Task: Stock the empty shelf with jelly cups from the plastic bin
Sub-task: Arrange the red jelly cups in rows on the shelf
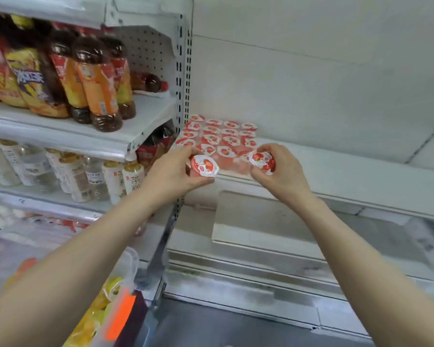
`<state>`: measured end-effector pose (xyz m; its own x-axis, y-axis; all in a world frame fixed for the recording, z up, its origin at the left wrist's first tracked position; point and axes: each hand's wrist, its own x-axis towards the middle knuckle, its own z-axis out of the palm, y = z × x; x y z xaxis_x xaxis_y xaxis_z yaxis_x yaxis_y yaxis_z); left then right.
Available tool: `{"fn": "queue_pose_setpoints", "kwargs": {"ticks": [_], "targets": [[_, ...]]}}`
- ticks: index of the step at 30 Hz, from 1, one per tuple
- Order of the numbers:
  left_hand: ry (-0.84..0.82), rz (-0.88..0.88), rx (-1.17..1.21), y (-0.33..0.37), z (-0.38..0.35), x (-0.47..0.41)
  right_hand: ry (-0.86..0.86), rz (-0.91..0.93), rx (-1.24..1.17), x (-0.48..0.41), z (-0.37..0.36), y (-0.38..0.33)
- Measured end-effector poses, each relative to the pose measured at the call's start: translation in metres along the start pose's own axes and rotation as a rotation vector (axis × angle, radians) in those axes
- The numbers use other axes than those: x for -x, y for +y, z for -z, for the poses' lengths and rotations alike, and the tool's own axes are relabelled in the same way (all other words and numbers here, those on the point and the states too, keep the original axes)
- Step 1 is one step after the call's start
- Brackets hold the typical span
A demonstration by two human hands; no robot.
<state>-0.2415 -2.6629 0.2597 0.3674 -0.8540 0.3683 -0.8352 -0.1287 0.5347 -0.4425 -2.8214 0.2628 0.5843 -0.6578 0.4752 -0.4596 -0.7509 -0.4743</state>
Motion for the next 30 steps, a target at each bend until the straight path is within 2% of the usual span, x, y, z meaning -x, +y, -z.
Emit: {"fn": "queue_pose_setpoints", "kwargs": {"ticks": [6, 13, 24, 30], "targets": [[0.056, -0.016, -0.083, 0.047, -0.044, -0.081, 0.007, -0.160, 0.019, -0.062, 0.039, 0.094], [0.108, 0.101, -0.134, 0.058, -0.088, -0.148, -0.152, -0.213, -0.015, -0.114, 0.022, 0.159], [0.141, 0.224, -0.143, 0.054, -0.105, -0.194, -0.289, -0.138, -0.018, -0.192, -0.032, 0.193], [0.131, 0.263, -0.163, 0.045, -0.107, -0.205, -0.290, -0.131, 0.000, -0.215, -0.053, 0.203]]}}
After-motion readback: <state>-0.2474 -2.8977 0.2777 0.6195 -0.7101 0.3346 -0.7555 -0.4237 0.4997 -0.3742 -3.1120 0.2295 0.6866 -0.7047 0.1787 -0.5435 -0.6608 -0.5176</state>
